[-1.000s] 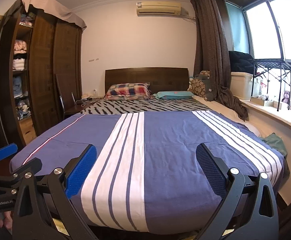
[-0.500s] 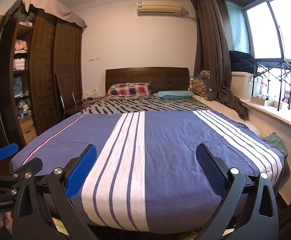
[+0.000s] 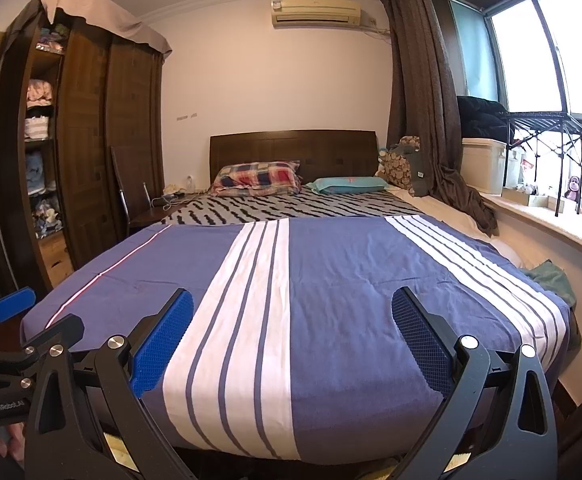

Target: Collect trash

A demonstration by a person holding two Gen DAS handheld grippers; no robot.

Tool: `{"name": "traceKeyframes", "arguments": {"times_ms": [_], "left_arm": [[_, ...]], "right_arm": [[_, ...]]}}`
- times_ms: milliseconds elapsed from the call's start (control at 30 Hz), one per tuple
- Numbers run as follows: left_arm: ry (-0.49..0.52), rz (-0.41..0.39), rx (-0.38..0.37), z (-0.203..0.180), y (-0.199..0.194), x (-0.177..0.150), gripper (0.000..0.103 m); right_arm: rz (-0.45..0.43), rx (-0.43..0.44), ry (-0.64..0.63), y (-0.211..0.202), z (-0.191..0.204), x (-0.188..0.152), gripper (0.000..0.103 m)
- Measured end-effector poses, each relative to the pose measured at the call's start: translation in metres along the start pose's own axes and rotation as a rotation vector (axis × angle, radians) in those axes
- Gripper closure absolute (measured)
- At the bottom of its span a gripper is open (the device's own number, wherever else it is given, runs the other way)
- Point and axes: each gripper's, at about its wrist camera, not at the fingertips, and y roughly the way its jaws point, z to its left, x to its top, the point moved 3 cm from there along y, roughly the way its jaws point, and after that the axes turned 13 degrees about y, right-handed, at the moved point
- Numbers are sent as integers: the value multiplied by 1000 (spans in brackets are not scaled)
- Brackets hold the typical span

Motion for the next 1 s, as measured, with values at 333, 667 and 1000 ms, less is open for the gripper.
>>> {"name": "traceKeyframes", "arguments": {"times_ms": [333,667,1000], "left_arm": [[-22,6,14,2,0,0,8],[-24,14,66,5,-1,-1,8],[-30,56,71,10,11,-3,8]], "right_arm": [[3,-10,0,3,0,-1,3],[16,-17,-4,7,1,-6,3],[30,-36,-15,12,2,-8,3]]}}
